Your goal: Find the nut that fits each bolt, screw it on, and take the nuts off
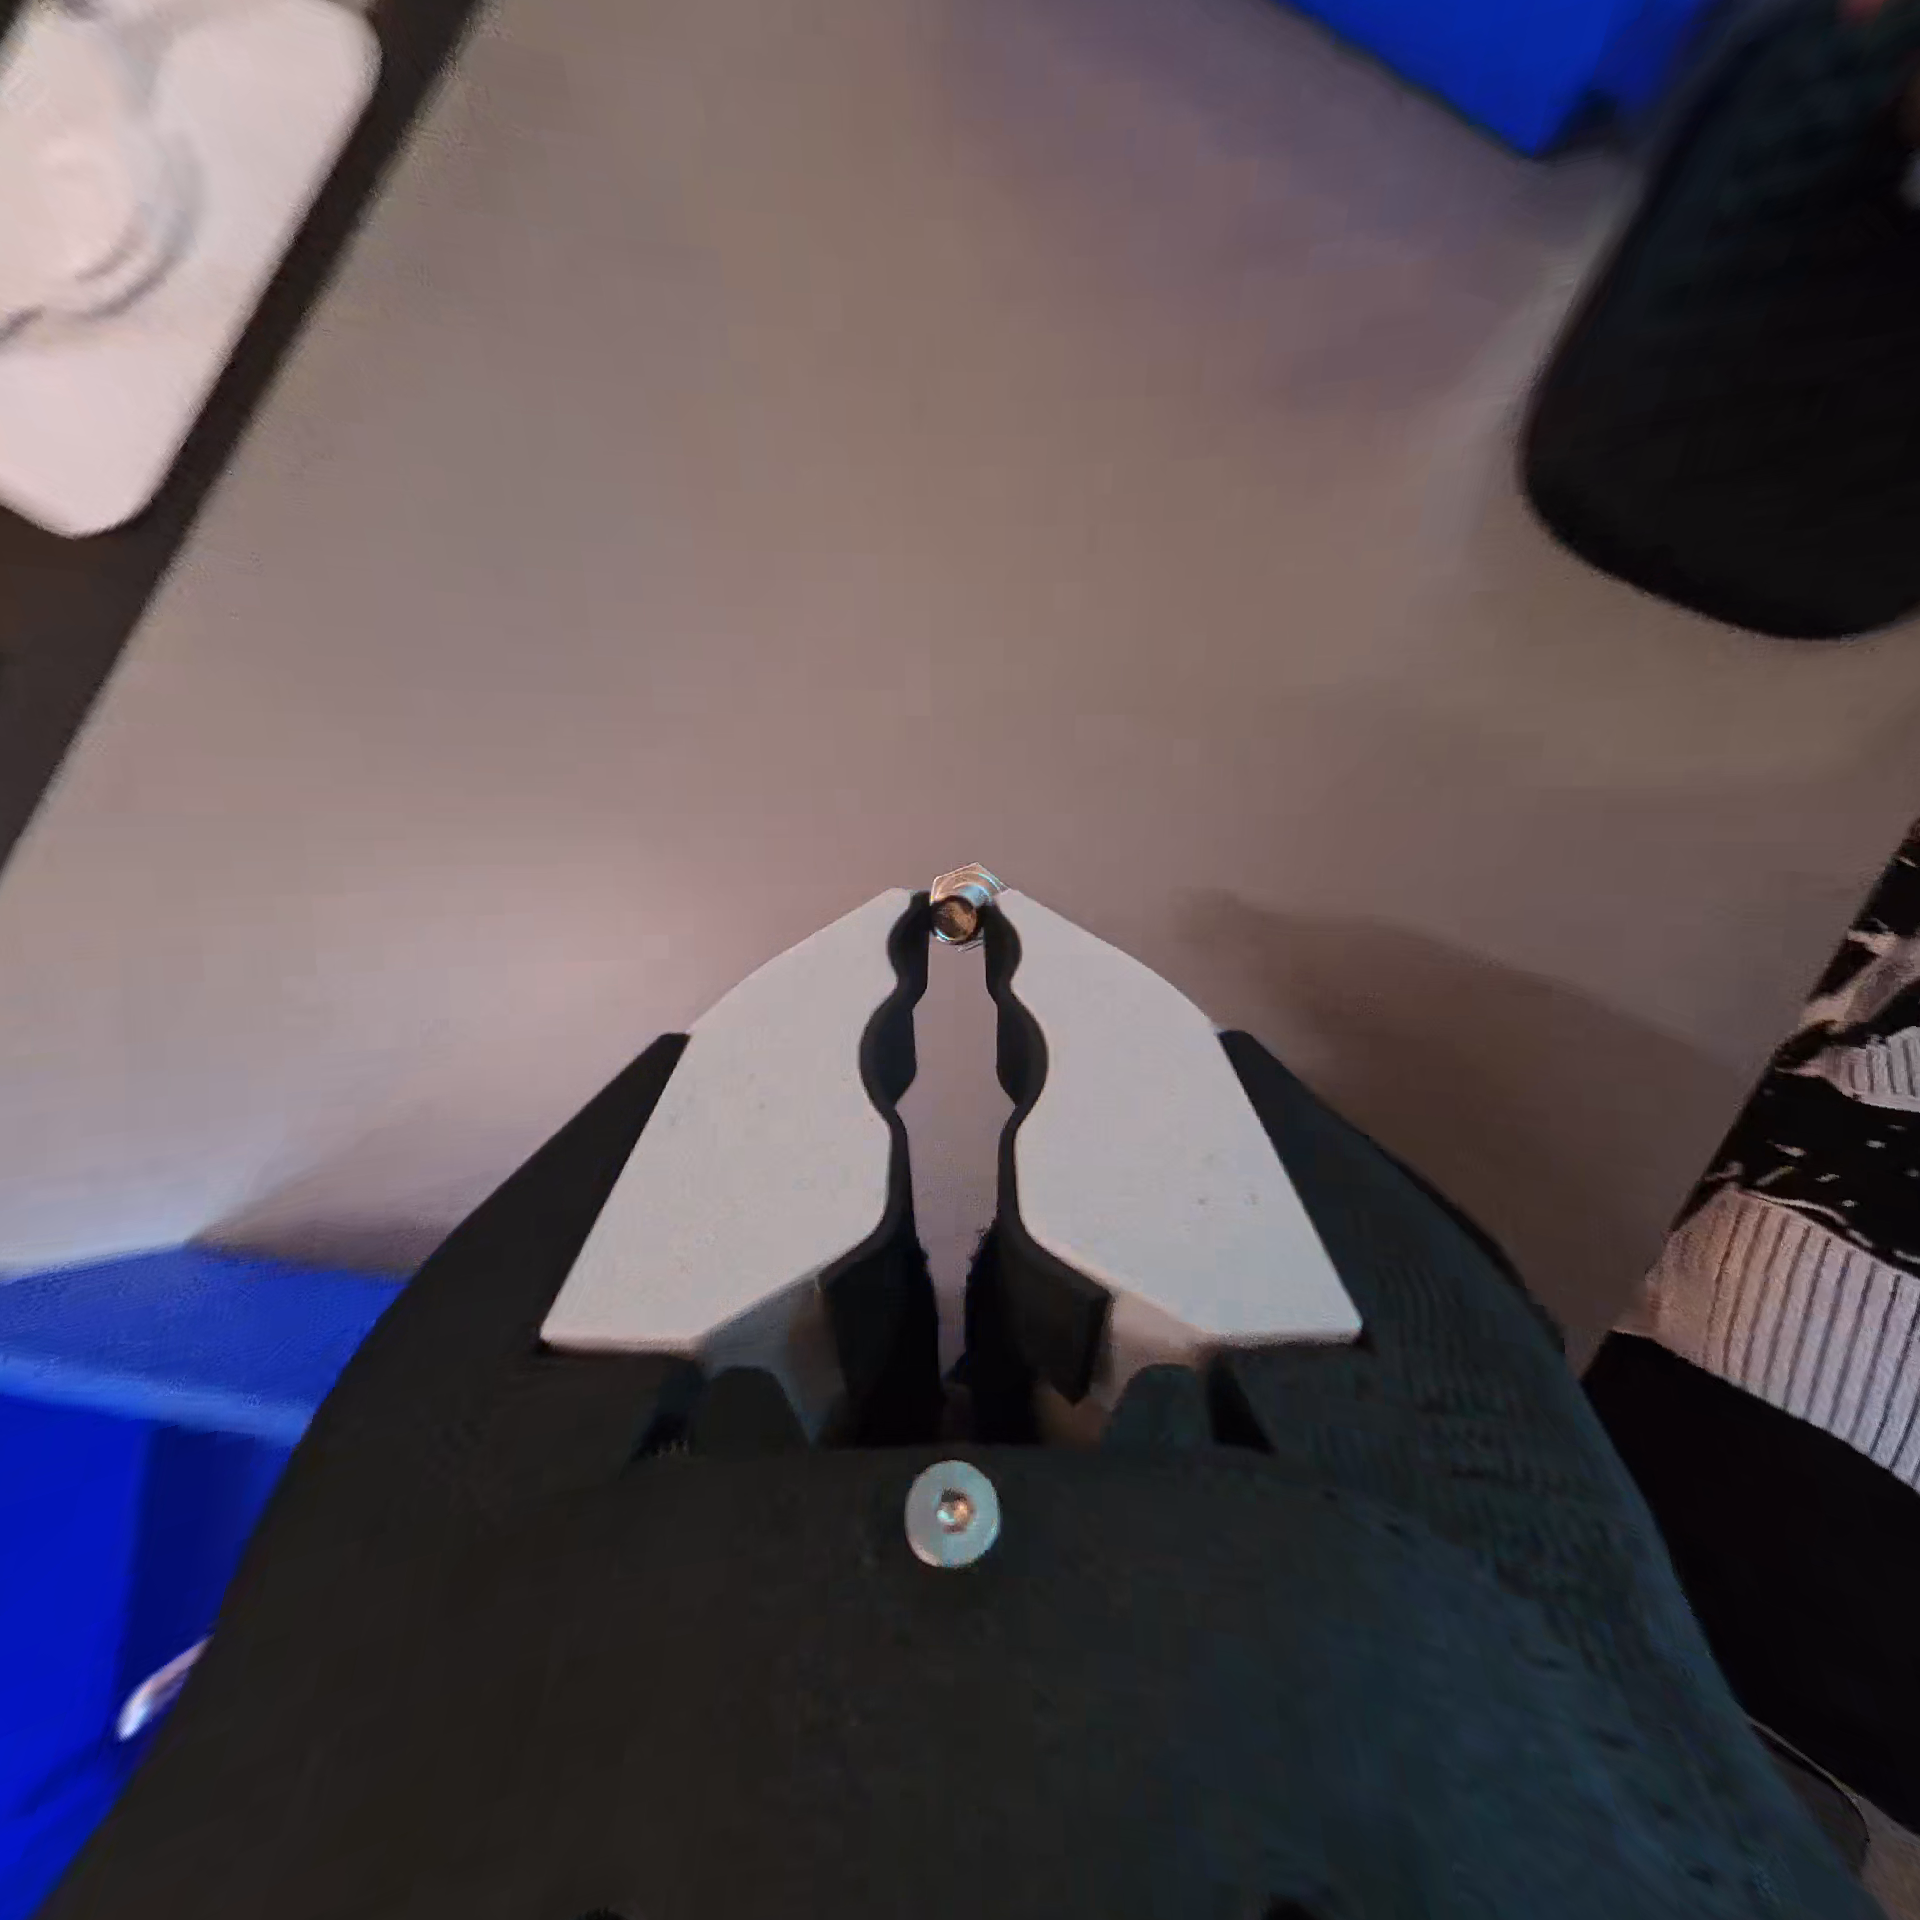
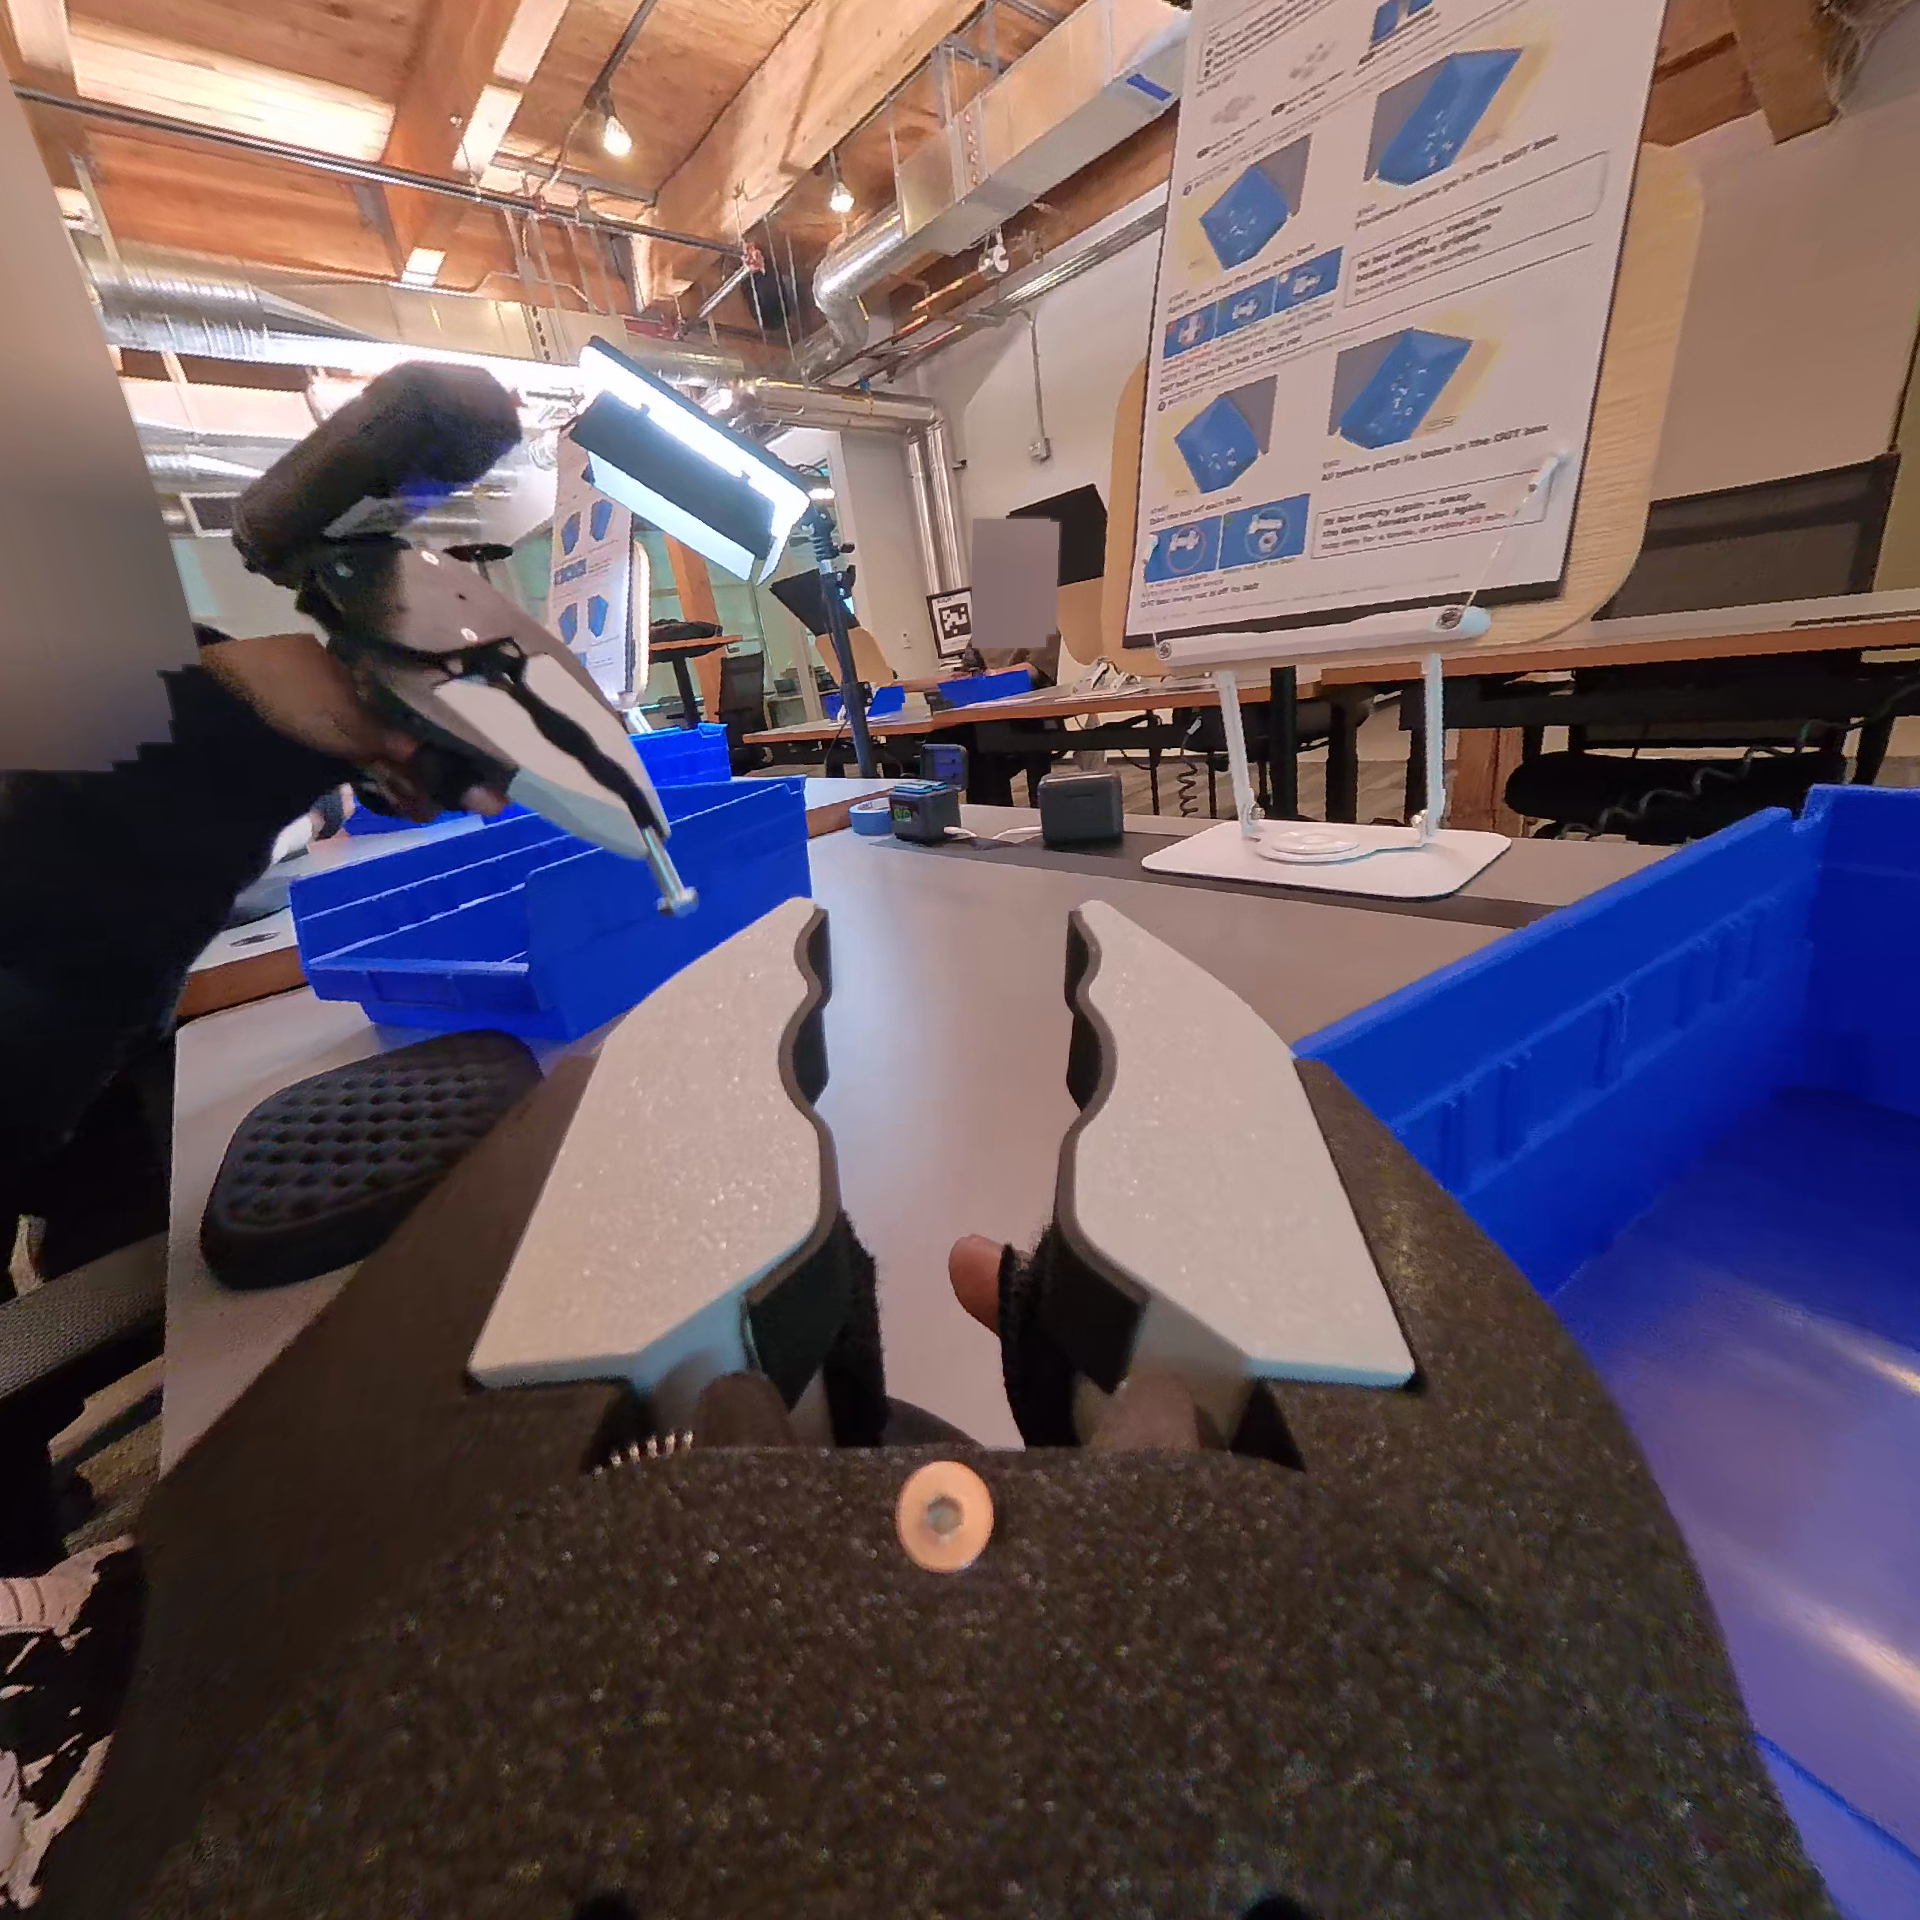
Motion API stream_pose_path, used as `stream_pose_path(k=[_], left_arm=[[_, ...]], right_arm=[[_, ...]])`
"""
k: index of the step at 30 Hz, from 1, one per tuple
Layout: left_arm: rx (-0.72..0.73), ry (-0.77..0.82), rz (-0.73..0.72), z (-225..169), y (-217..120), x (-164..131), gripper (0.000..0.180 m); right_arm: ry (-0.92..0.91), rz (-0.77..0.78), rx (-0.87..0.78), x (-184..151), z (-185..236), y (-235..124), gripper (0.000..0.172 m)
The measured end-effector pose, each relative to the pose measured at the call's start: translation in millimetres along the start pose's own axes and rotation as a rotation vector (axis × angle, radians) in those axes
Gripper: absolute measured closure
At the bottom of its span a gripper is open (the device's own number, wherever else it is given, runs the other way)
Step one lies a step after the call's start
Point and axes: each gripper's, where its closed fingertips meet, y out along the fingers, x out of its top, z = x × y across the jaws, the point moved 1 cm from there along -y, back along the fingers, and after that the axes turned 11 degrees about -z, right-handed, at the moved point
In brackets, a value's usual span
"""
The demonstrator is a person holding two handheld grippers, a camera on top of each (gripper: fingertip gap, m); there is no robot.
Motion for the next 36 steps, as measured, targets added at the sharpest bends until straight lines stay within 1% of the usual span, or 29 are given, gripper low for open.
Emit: stream_pose_path(k=[2,4,7,12,16,18,20,21,24,26,28,30,33,36], left_arm=[[-0.051,0.042,0.020,-26.7,24.8,-3.3,0.171],[-0.090,0.064,0.055,-43.7,43.3,-11.4,0.171],[-0.111,0.068,0.110,-52.8,60.0,-24.6,0.171],[-0.112,0.077,0.157,-56.7,69.6,-36.5,0.170],[-0.116,0.077,0.161,-58.8,72.9,-38.7,0.169],[-0.105,0.059,0.156,-56.9,70.6,-38.4,0.156],[-0.096,0.030,0.103,-55.0,59.0,-33.0,0.152],[-0.086,0.012,0.074,-51.6,48.1,-30.4,0.150],[0.007,-0.044,0.014,-20.8,-1.4,-31.2,0.148],[0.088,-0.105,0.003,9.4,-40.6,-41.9,0.149],[0.149,-0.175,0.051,37.9,-75.1,-66.3,0.149],[0.176,-0.232,0.144,60.5,-96.4,-101.7,0.150],[0.173,-0.255,0.242,82.3,-101.2,-149.2,0.150],[0.133,-0.228,0.339,86.1,-93.7,-187.6,0.148]], right_arm=[[-0.002,0.008,0.010,-1.2,1.4,0.5,0.127],[-0.002,0.011,0.012,-1.7,1.7,0.6,0.127],[0.006,0.007,0.011,-1.2,0.9,0.2,0.127],[0.015,0.003,0.009,-0.7,0.0,0.1,0.127],[0.012,0.004,0.010,-0.8,0.3,0.2,0.127],[0.012,0.001,0.010,-0.3,0.4,0.0,0.127],[0.012,-0.004,0.008,0.5,0.1,-0.3,0.127],[0.012,-0.006,0.008,0.7,0.2,-0.4,0.127],[0.011,-0.006,0.008,0.8,0.4,-0.3,0.127],[0.003,-0.005,0.010,0.7,1.1,-0.2,0.127],[-0.006,-0.005,0.010,0.9,1.7,-0.1,0.127],[-0.010,-0.005,0.010,0.7,2.1,0.0,0.127],[-0.011,-0.006,0.011,1.0,2.3,0.0,0.127],[-0.011,-0.011,0.010,1.6,2.2,-0.3,0.127]])
